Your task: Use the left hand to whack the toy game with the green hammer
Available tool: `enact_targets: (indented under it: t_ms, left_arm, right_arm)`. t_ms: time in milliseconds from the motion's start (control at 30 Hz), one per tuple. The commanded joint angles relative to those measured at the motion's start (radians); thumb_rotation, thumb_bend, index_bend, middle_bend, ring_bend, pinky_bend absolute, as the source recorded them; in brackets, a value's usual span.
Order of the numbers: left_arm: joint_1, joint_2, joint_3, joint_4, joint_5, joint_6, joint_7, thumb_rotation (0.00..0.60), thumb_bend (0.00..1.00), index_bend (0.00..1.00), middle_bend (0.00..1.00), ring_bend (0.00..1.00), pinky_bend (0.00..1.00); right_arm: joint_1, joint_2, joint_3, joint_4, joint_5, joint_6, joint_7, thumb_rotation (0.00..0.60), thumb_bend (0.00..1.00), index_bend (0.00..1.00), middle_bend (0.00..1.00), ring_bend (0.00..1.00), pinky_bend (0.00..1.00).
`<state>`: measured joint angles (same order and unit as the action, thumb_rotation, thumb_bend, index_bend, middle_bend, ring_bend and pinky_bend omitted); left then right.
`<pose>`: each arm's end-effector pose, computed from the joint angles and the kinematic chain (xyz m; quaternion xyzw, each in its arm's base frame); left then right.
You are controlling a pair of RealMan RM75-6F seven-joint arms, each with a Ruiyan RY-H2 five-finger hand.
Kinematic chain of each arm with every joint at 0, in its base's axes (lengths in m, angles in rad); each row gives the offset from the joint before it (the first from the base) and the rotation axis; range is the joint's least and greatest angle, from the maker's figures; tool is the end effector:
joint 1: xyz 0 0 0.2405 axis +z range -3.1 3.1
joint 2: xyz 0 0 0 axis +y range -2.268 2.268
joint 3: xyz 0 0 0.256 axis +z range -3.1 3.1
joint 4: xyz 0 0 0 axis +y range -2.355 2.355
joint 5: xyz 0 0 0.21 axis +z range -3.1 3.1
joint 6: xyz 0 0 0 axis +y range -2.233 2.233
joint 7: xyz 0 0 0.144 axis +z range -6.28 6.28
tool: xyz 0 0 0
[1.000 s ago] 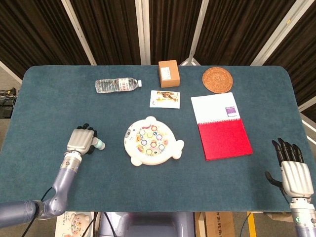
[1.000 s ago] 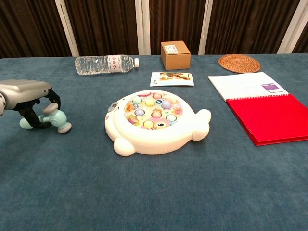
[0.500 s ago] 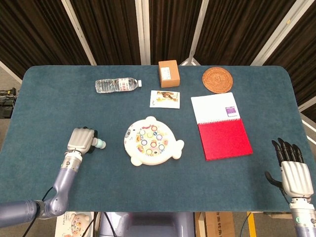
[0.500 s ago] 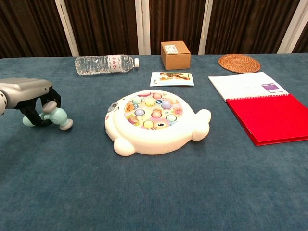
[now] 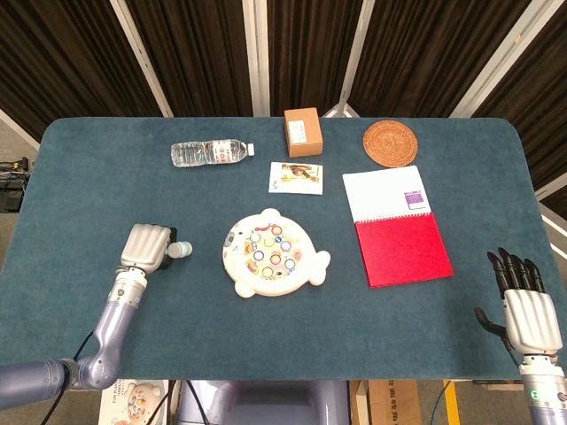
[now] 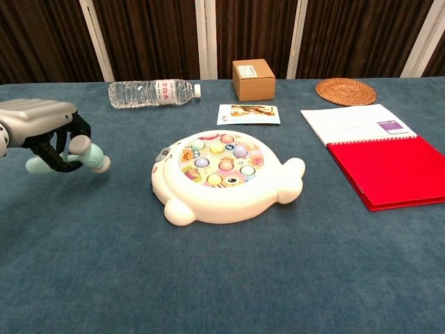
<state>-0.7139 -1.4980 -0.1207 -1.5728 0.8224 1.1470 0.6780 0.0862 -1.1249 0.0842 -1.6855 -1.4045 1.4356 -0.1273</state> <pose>-0.1902 0.3340 0.0104 -0.7136 -0.3638 -0.2617 0.5385 -0.3075 -0.1868 0.1531 0.5819 -0.4014 0.3551 0.6117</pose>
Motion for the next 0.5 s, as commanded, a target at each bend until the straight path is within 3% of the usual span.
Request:
enact_targets:
  t_ms: [33, 300, 500]
  left_arm:
    - [-0.004, 0.008, -0.004, -0.007, 0.003, -0.024, -0.015, 0.600, 0.71, 0.66, 0.58, 0.49, 0.58]
    - [-0.043, 0.034, -0.042, -0.048, 0.002, -0.083, -0.032, 0.600, 0.71, 0.67, 0.58, 0.49, 0.58]
    - [-0.102, 0.067, -0.110, -0.109, -0.058, -0.113, -0.009, 0.600, 0.72, 0.67, 0.58, 0.49, 0.58]
  right_arm:
    - [0.000, 0.000, 0.000, 0.000, 0.001, 0.000, 0.000, 0.600, 0.26, 0.00, 0.00, 0.00, 0.00]
    - [0.001, 0.001, 0.003, 0.000, 0.009, -0.004, 0.001, 0.600, 0.26, 0.00, 0.00, 0.00, 0.00]
    - [0.001, 0.001, 0.006, 0.000, 0.019, -0.008, 0.003, 0.600, 0.26, 0.00, 0.00, 0.00, 0.00]
